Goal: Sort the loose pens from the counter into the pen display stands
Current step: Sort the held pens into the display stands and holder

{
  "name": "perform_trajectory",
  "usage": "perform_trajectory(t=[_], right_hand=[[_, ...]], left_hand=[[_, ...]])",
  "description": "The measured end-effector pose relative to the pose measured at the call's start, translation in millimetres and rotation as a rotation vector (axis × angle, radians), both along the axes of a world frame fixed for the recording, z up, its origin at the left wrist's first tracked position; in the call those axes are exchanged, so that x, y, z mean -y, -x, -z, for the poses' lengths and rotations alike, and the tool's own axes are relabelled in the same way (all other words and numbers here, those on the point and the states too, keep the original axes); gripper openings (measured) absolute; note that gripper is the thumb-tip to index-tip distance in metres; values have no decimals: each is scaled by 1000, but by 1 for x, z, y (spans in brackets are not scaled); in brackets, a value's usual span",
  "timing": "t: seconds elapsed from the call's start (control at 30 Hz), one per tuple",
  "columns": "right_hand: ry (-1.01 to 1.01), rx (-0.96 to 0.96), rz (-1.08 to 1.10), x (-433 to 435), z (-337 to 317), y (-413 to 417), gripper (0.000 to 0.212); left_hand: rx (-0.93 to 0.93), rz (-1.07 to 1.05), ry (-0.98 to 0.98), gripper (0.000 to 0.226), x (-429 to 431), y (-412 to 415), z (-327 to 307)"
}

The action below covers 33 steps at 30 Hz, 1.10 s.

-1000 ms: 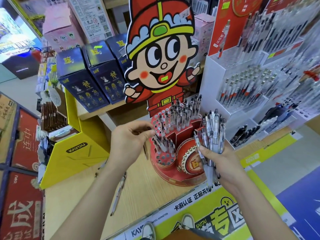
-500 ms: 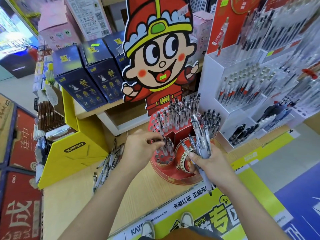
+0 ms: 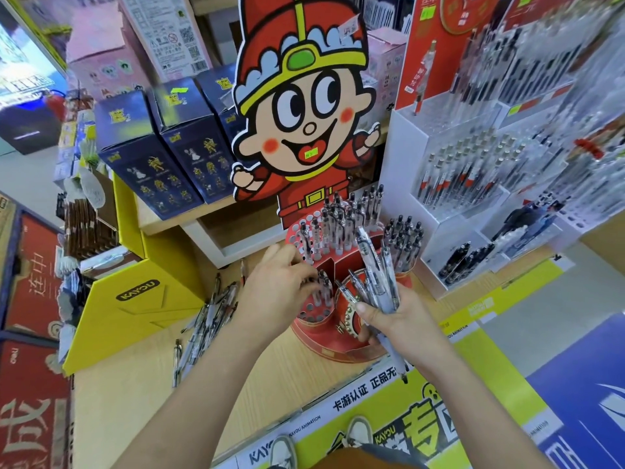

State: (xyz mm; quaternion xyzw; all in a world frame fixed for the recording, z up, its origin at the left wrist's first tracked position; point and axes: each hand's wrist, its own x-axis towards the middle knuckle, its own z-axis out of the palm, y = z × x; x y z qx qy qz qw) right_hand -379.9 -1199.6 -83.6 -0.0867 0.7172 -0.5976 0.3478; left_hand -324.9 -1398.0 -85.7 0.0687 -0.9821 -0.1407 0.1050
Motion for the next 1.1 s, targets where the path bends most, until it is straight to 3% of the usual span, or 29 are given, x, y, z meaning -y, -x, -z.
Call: perform_trajectory(t=[0.23,0.37,0.43,0.5,0.67,0.97,1.1], right_hand=[[-116,-202,-76,-3,4,0,16],[-115,-236,-106,-5,4,-2,19],[-104,-236,-132,-4,2,-2,20],[-70,-207,-150,-4,-1,-3,20],[19,-117,-179,-7,-2,-5,8],[244,143,-167,-4,-1,-12,14],[227,157,-192,0,0,-15,21]], left_hand=[[62,-21,-55,27,-4,-1,-9],[-96,-151,-508,36,-22,-5,-34],[-58,-138,-736,44,-34,-2,-44],[3,-129,-844,43,-40,3,-47],[-49,-195,-1163,33,-36,8,-47],[-86,-131,-1224,40,-34,7,-46],[-271,-200,-1250,32,-28,6,-54]])
